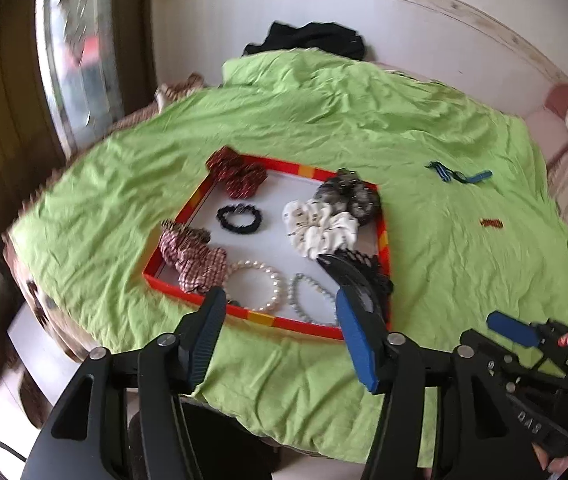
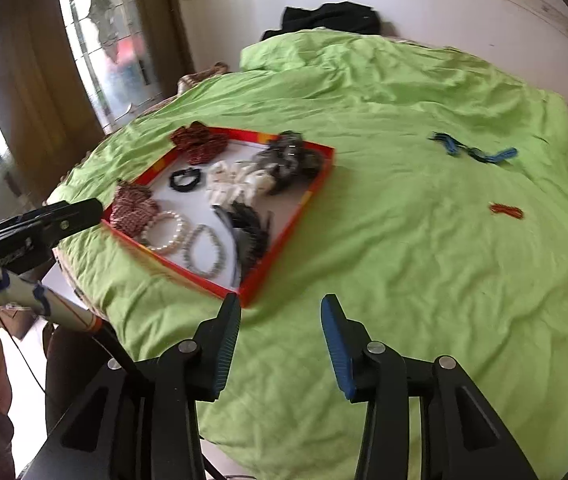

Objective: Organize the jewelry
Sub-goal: 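Move the right tool toward the red bead bracelet on the bed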

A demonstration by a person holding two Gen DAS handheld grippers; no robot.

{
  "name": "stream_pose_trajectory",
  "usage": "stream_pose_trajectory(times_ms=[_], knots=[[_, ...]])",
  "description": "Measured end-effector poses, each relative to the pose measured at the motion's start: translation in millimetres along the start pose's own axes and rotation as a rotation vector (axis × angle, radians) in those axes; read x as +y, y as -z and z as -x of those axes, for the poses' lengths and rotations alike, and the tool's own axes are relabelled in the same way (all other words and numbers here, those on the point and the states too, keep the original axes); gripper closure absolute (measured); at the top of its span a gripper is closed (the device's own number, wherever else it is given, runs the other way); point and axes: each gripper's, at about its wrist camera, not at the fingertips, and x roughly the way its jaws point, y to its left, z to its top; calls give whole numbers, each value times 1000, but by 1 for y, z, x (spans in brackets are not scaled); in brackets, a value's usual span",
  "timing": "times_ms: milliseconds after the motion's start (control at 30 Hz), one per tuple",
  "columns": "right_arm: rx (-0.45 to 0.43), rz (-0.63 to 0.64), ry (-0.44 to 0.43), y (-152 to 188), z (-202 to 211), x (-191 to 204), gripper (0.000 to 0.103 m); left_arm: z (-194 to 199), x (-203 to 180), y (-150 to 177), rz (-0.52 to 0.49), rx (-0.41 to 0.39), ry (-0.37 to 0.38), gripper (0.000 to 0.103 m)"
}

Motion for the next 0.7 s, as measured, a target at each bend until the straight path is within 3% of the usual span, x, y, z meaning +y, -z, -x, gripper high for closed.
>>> stream_pose_trajectory(times_ms=[467,700], knots=[[-15,-108,66,33,18,-53,58,6,-51,17,-133,31,-25,43],[-3,-185,83,50,18,-84,57,5,-74,20,-174,43,-2,43]])
